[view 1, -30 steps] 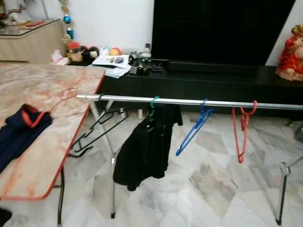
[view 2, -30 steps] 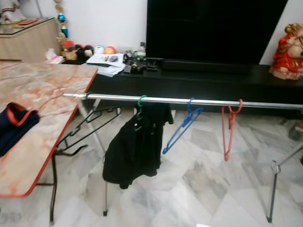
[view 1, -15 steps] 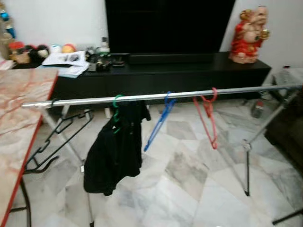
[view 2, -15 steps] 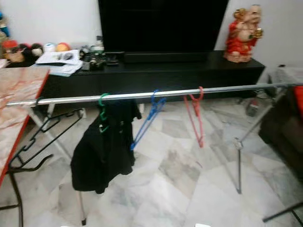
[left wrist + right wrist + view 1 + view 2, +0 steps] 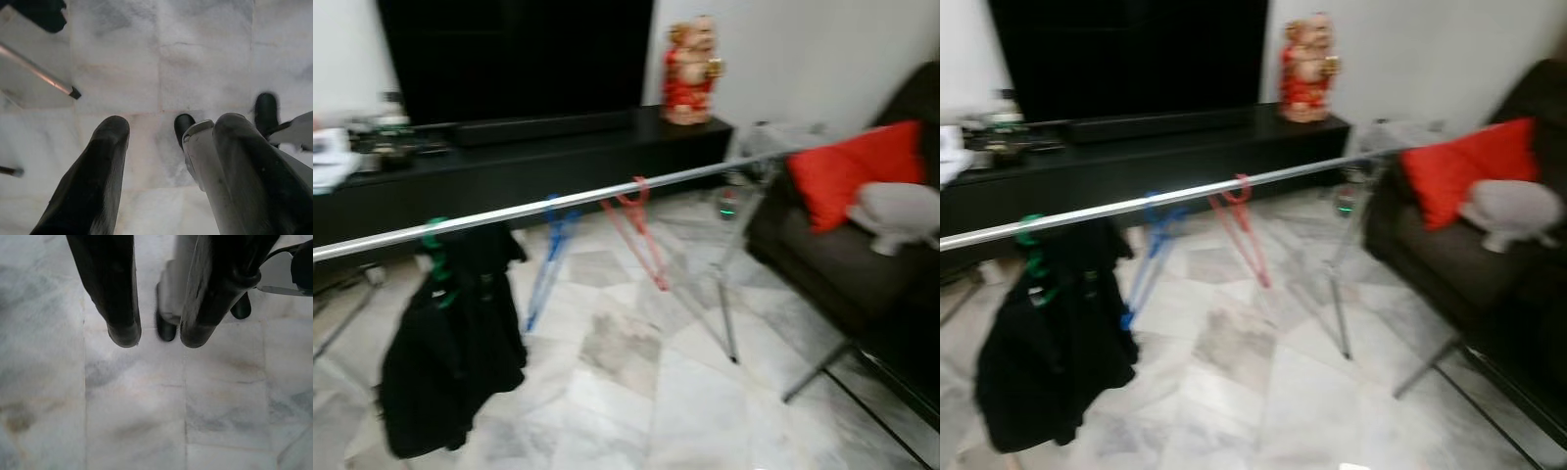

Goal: Hang hanger

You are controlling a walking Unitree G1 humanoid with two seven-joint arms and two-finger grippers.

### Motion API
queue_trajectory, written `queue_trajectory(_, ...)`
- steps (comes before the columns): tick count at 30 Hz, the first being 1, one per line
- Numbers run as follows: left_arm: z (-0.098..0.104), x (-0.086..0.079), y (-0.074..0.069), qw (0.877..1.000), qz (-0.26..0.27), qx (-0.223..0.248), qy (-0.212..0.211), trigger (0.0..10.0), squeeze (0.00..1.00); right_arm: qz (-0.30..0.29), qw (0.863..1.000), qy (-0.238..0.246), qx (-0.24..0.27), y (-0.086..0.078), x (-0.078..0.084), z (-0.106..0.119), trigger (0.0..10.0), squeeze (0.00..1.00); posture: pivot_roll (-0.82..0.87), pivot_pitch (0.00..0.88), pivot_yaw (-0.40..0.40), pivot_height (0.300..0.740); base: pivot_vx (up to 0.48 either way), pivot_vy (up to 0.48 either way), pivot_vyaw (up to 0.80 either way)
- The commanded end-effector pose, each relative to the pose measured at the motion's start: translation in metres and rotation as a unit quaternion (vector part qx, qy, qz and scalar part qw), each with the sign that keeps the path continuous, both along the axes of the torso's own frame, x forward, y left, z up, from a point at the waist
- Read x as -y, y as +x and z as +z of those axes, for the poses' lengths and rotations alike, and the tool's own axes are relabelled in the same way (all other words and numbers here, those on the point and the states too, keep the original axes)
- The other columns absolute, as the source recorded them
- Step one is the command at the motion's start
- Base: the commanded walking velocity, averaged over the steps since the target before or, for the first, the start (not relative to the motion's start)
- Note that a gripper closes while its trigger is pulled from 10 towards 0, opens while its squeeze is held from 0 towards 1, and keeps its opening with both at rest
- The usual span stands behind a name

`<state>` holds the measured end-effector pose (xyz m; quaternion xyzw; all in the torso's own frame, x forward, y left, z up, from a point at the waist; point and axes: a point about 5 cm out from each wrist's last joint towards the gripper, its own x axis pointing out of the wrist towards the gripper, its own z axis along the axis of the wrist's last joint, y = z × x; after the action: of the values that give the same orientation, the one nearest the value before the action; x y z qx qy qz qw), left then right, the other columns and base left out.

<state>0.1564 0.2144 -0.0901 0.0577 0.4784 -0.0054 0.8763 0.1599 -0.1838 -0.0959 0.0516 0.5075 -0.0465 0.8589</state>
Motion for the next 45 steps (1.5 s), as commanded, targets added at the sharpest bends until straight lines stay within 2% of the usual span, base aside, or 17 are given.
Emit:
queue_trajectory(1, -0.0015, 0.0050, -0.0010, 1.000, 0.000, -0.003, -0.005, 10.0, 0.00, -0.006, 1.000, -0.008, -0.001, -0.0007, 0.0069, 0.0006, 10.0, 0.00, 0.08, 0.000, -0.039, 0.740, 0.000, 0.000, -0.77)
queue_trajectory(30, -0.0008, 0.0047, 0.0004, 1.000, 0.009, 0.001, -0.012, 10.0, 0.00, -0.007, 1.000, -0.011, 0.007, 0.0029, 0.0065, 0.0020, 10.0, 0.00, 0.09, 0.000, -0.038, 0.740, 0.000, 0.000, -0.77)
queue_trajectory(45, -0.0010, 0.0051, 0.0001, 1.000, 0.009, 0.001, -0.012, 10.0, 0.00, -0.027, 1.000, -0.006, 0.015, 0.0022, 0.0029, 0.0015, 10.0, 0.00, 0.09, 0.000, -0.039, 0.740, 0.188, 0.000, 0.00)
